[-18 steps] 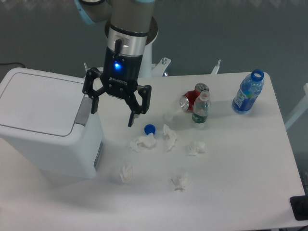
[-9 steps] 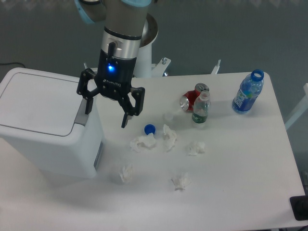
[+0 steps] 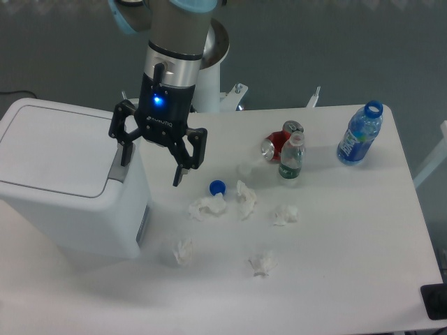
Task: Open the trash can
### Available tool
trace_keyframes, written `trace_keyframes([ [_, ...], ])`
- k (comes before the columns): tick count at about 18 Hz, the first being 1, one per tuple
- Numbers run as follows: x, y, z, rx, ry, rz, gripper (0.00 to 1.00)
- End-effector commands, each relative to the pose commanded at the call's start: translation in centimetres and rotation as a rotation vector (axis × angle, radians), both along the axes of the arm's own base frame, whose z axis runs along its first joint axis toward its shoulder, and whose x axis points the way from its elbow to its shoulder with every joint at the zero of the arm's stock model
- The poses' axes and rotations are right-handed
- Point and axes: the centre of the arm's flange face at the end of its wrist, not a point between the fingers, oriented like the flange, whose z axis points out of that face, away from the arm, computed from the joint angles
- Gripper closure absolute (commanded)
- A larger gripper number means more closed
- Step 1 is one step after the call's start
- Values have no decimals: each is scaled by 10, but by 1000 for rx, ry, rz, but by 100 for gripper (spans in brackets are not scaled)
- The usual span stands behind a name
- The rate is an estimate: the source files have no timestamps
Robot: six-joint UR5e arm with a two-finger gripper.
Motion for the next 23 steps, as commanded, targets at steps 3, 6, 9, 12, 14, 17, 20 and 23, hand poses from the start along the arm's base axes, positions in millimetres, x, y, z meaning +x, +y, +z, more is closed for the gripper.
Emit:
trace_keyframes([
  [3,1,-1,-2,-3,-2,-1,0],
  [6,1,-1,-2,-3,-3,0,0],
  [9,7,2,-2,-3,-3,-12,0],
  [12,7,3,-3,-4,-4,-12,0],
  [14,7,3,-3,-4,-4,-14,0],
  [17,8,3,-4,-7,-6,-14,0],
  [20,8,3,-4,-7,-6,-14,0],
  [23,7,3,-5,-7,-6,-15,0],
])
